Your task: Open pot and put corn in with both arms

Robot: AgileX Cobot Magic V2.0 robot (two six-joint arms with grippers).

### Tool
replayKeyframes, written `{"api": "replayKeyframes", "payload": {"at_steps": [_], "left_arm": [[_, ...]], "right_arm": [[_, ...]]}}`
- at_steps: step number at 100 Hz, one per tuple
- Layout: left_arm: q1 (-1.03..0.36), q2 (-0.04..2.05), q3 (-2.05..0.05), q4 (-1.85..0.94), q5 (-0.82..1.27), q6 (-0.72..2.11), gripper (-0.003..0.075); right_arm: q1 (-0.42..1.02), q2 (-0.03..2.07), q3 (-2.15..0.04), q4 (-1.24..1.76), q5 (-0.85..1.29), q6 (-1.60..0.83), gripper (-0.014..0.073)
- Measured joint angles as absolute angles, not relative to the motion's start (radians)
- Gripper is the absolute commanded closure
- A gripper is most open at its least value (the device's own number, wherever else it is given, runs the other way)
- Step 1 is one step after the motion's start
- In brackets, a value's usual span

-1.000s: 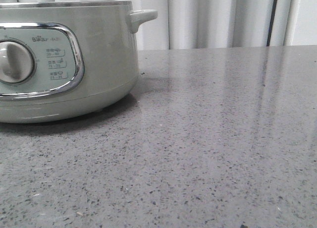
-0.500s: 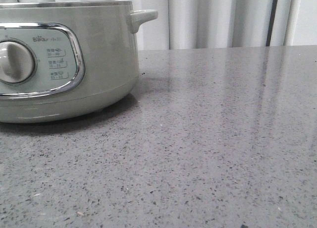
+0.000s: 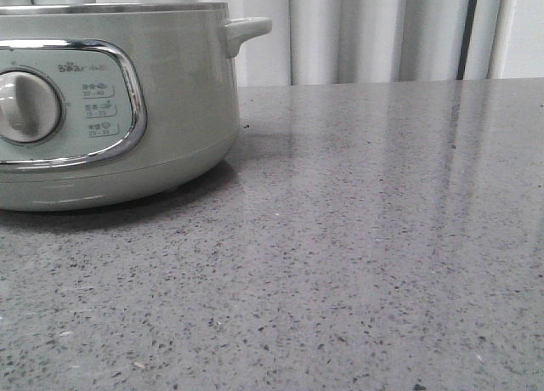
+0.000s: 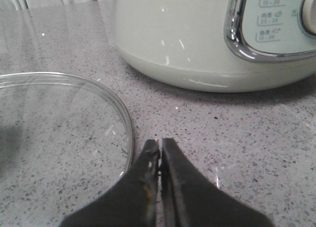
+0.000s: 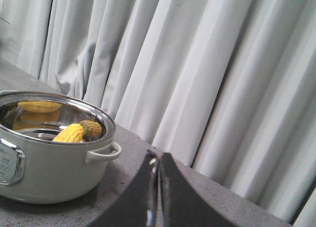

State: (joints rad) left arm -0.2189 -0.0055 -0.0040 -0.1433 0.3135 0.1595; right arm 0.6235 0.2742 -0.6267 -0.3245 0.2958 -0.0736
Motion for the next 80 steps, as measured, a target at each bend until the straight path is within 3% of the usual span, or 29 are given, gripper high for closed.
{"api": "replayKeyframes", "payload": {"at_steps": [80], "left_arm": [[-0.219,-0.005,-0.004,-0.143,0.315,0.159,0.0741]], "right_arm": [[0.589,0.254,-0.572,-0.325,0.297,-0.074,0.0636]]}}
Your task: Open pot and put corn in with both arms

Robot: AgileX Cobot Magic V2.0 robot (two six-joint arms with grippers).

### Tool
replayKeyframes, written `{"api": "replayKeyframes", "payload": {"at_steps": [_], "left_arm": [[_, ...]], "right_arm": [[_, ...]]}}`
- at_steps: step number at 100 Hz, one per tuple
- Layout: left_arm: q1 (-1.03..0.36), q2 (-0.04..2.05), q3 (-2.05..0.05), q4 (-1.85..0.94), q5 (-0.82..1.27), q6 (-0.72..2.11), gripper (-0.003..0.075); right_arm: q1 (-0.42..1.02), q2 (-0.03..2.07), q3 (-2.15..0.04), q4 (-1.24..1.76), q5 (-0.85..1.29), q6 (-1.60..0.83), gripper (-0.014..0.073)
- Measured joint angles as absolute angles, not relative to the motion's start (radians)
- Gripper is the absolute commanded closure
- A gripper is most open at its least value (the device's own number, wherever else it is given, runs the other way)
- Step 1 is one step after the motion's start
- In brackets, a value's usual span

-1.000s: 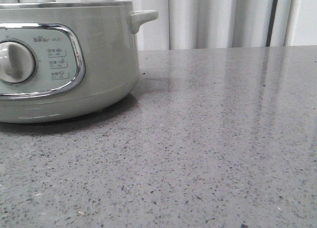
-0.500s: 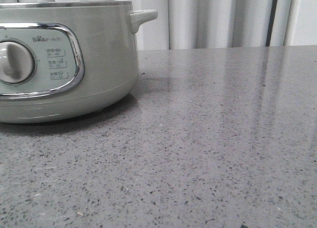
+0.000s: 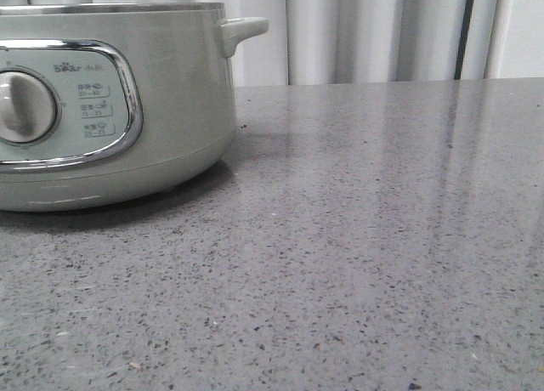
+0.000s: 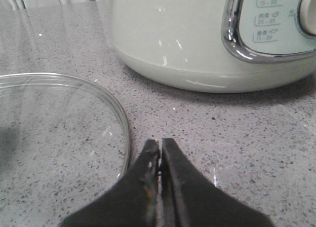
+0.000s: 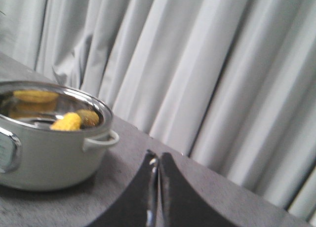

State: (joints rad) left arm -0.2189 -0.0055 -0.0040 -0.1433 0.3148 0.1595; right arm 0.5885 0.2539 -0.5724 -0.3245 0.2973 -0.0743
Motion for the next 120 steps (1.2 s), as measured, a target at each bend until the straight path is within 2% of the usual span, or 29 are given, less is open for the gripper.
{"api": "replayKeyframes", "payload": {"at_steps": [15,35,49,65,79,120], "left_arm": [[-0.219,-0.005,-0.004,-0.143,0.315,0.159,0.0741],[-0.219,-0.005,-0.004,-0.143,0.315,0.159,0.0741],[-0.219,-0.005,-0.004,-0.143,0.315,0.159,0.0741],[-0.219,-0.005,-0.004,-0.143,0.315,0.159,0.0741],[-0.219,-0.005,-0.004,-0.145,0.315,0.159,0.0741],[-0.219,-0.005,-0.004,-0.145,0.315,0.159,0.0741]], "right_arm": [[0.458,0.205,-0.463,-0.303,0.3,-0.074,0.0636],[0.226,0.133,-0.245,-0.091,0.259,-0.074,0.0636],[0.121,0.111,-0.101,-0.047,0.236,-0.076,0.0636],[0.086,0.058,0.011,-0.034,0.239,-0.076,0.0636],[0.084,-0.001,0.011,-0.029,0.317,-0.076,0.0636],[0.082,-0.009,0.009,-0.029,0.322,-0.076,0.0636]]}}
